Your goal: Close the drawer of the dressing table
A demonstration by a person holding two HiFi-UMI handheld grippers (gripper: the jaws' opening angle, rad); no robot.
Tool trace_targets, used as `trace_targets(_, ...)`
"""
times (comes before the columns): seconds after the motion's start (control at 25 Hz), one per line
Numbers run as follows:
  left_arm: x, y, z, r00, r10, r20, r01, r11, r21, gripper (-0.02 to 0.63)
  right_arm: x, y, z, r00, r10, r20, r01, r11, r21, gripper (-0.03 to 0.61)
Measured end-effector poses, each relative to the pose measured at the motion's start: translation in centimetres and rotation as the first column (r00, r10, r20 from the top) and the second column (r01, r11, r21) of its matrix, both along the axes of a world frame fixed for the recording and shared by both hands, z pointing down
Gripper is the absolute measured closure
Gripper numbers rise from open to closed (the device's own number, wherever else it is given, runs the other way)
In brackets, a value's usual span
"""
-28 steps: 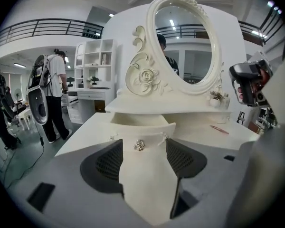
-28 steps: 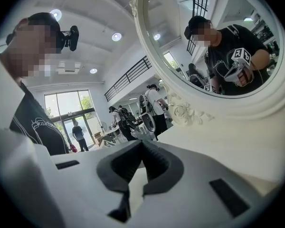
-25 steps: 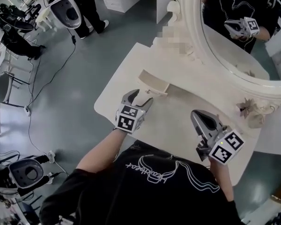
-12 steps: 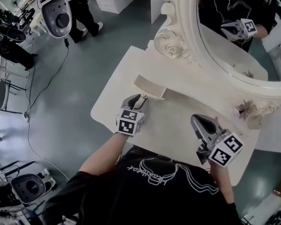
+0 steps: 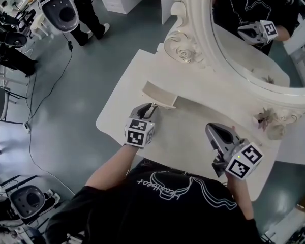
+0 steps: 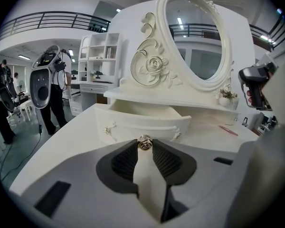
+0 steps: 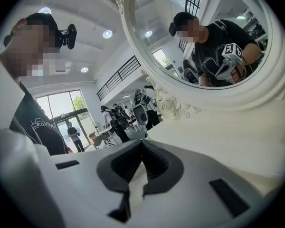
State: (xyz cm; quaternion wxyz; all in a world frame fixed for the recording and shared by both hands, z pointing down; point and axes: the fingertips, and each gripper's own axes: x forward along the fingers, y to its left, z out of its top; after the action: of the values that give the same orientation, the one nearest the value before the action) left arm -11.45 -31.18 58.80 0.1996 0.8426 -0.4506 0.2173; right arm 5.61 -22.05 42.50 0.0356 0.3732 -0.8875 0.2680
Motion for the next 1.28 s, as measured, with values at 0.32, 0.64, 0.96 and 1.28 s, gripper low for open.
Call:
trace_targets(0.32,0.0,-0.1,0.1,1.0,0.009,0.017,-0.009,1.0,-0.001,0.517,0.3,-0.1,0.1,1.0,0.008,0.006,-0.008,1.0,-0.007,0.575)
trace_targets(0.64,0.0,-0.2,0.1,1.0,0.006,0.019,-0.006,1.0,-0.015,0.518,0.6,-0.3,0.0,1.0,0.021,0.018,-0.021,1.0,-0.01,0.575)
trace_targets(0.96,0.2,-1.0,-0.3,1.0,0.003,0.006,-0.003,1.0,-0.012,0.518,0.9,-0.1,0.4,0.999,0.03,0.014,-0.029,0.999,-0.018,0.575)
trace_targets(1.28,0.8,-2.3,-0.4,1.0,-0.002,0.001,0.002,1.0,-0.016,0.518,1.3,-0.2,0.4,0.999,0.043,0.013,-0.042,0.999,-0.018,0.575)
